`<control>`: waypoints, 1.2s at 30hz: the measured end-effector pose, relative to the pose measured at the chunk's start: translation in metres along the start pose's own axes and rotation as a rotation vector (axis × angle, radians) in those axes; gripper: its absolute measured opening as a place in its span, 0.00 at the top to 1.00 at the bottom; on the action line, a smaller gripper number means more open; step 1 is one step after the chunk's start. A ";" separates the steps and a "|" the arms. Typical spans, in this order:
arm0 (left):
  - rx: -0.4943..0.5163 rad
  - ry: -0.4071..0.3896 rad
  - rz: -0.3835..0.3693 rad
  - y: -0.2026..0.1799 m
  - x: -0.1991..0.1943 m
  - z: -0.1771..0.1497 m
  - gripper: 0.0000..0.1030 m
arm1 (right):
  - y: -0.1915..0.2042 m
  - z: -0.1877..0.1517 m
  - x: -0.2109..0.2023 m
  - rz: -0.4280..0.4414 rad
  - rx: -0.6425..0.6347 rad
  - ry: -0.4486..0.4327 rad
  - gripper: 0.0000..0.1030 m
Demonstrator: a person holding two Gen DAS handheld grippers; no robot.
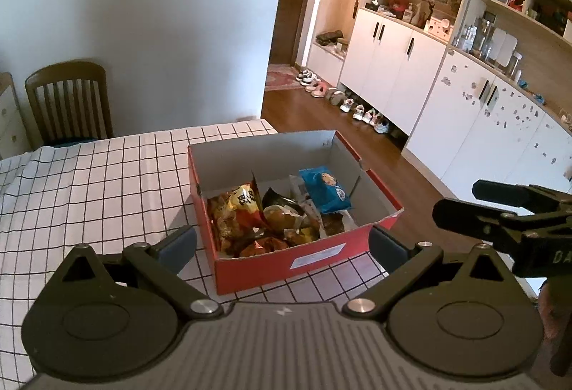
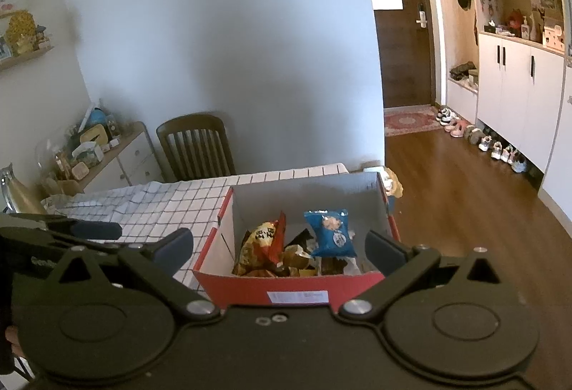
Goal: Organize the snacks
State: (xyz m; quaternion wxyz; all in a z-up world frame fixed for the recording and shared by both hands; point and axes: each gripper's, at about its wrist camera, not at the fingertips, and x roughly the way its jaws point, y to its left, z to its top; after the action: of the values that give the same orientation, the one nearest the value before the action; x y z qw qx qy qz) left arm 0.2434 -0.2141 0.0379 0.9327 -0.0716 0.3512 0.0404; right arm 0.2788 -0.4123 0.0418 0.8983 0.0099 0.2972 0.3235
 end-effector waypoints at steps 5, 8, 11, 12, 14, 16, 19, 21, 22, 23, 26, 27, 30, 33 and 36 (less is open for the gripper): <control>0.004 0.005 -0.005 -0.001 0.001 0.001 0.00 | 0.000 -0.002 0.000 0.000 0.011 0.008 0.00; 0.003 0.005 -0.007 -0.002 0.001 0.002 0.00 | 0.000 -0.002 0.000 0.000 0.011 0.008 0.00; -0.004 0.009 -0.019 -0.001 0.000 0.003 0.00 | 0.000 -0.002 0.000 -0.001 0.012 0.008 0.00; -0.007 0.009 -0.024 -0.001 0.000 0.003 0.00 | 0.000 -0.002 0.000 -0.001 0.013 0.007 0.00; -0.010 0.007 -0.024 -0.002 0.000 0.004 0.00 | -0.002 -0.003 -0.001 0.000 0.013 0.007 0.00; -0.009 0.004 -0.025 -0.002 0.000 0.004 0.00 | -0.003 -0.003 -0.001 -0.004 0.013 0.007 0.00; -0.011 0.006 -0.028 -0.002 0.001 0.004 0.00 | -0.004 -0.003 -0.001 -0.014 0.018 0.011 0.00; -0.010 0.005 -0.029 -0.002 0.001 0.004 0.00 | -0.004 -0.002 -0.001 -0.013 0.018 0.011 0.00; -0.012 0.005 -0.027 -0.002 0.001 0.004 0.00 | -0.004 -0.002 -0.001 -0.014 0.017 0.010 0.00; -0.014 0.006 -0.028 -0.002 0.001 0.004 0.00 | -0.004 -0.002 -0.001 -0.014 0.017 0.009 0.00; -0.019 0.006 -0.029 0.000 0.001 0.006 0.00 | -0.003 -0.001 -0.001 -0.013 0.013 0.008 0.00; -0.022 0.006 -0.030 0.000 0.001 0.006 0.00 | -0.002 -0.001 -0.002 -0.015 0.008 0.006 0.00; -0.039 0.012 -0.035 0.002 0.002 0.008 0.00 | 0.001 0.002 -0.003 -0.029 -0.013 0.004 0.00; -0.056 0.012 -0.047 0.004 0.001 0.011 0.00 | 0.003 0.004 -0.005 -0.037 -0.028 0.002 0.00; -0.059 0.003 -0.047 0.004 -0.001 0.013 0.00 | 0.004 0.007 -0.008 -0.031 -0.026 -0.005 0.00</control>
State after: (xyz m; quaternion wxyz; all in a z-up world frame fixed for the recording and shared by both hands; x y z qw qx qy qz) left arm 0.2502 -0.2078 0.0477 0.9303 -0.1076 0.3495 0.0287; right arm 0.2759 -0.4127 0.0527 0.9041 -0.0056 0.2907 0.3132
